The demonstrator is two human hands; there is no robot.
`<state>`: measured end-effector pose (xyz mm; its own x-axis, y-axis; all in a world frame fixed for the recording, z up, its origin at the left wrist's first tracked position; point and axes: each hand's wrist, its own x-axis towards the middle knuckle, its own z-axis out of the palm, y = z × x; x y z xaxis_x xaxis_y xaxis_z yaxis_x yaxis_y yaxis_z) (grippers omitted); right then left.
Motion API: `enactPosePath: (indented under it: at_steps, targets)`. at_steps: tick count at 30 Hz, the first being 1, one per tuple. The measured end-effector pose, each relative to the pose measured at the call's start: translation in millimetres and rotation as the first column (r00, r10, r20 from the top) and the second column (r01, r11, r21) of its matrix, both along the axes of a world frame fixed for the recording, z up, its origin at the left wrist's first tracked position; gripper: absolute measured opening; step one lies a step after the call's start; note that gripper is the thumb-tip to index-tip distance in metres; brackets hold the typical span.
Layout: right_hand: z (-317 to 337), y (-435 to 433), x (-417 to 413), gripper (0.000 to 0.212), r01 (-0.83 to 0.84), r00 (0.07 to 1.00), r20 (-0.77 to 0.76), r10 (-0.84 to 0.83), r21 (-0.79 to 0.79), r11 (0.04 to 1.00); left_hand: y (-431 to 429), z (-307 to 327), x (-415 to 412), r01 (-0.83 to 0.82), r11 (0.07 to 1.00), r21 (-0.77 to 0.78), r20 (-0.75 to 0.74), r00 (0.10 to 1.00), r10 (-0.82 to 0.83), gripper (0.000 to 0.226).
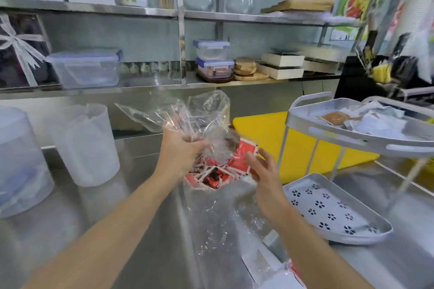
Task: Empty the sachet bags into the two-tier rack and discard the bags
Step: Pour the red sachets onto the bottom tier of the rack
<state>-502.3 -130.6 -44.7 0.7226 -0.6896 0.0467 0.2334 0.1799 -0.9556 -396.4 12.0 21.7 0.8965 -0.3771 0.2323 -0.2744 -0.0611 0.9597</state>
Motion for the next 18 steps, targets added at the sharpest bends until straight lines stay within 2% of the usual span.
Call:
enactPosePath:
  at_steps: [2,4,6,8,10,11,13,15,18]
  targets:
    - [-12,-10,-16,0.055,-0.061,0.998,0.005,0.061,0.097,0.993,-10,1,-11,0.013,0.994,-0.112,-0.051,0.999,-0.019,0.022]
    - [-21,-17,-32,0.028,-0.123,0.992,-0.004,0.124,0.089,0.988,-21,2,-22,0.059,0.969,-0.241,-0.141,0.985,-0.095,0.036]
    - [-28,-22,-47,0.03,-0.138,0.99,-0.033,0.141,0.075,0.988,-33,-5,-29,0.059,0.956,-0.288,-0.237,0.963,-0.131,0.05]
    - [-33,-27,-62,0.04,-0.066,0.994,-0.078,0.074,0.104,0.992,-46,-17,-33,0.036,0.962,-0.271,-0.294,0.948,-0.119,0.047]
    - [-39,-34,-76,0.016,0.026,0.995,-0.1,-0.014,0.125,0.992,-58,-30,-39,0.033,0.963,-0.266,-0.381,0.914,-0.137,0.047]
    - [-39,-35,-83,0.005,0.082,0.992,-0.111,-0.068,0.127,0.989,-64,-36,-44,0.043,0.963,-0.265,-0.424,0.892,-0.156,0.054]
    - [-46,-43,-97,0.015,0.191,0.976,-0.128,-0.175,0.125,0.973,-78,-48,-54,0.058,0.955,-0.292,-0.504,0.839,-0.205,0.068]
    - [-46,-49,-111,0.016,0.272,0.958,-0.125,-0.257,0.131,0.953,-93,-61,-66,0.052,0.95,-0.309,-0.581,0.78,-0.232,0.073]
    - [-45,-67,-130,0.023,0.353,0.929,-0.156,-0.336,0.094,0.931,-114,-79,-83,0.056,0.944,-0.326,-0.689,0.67,-0.278,0.065]
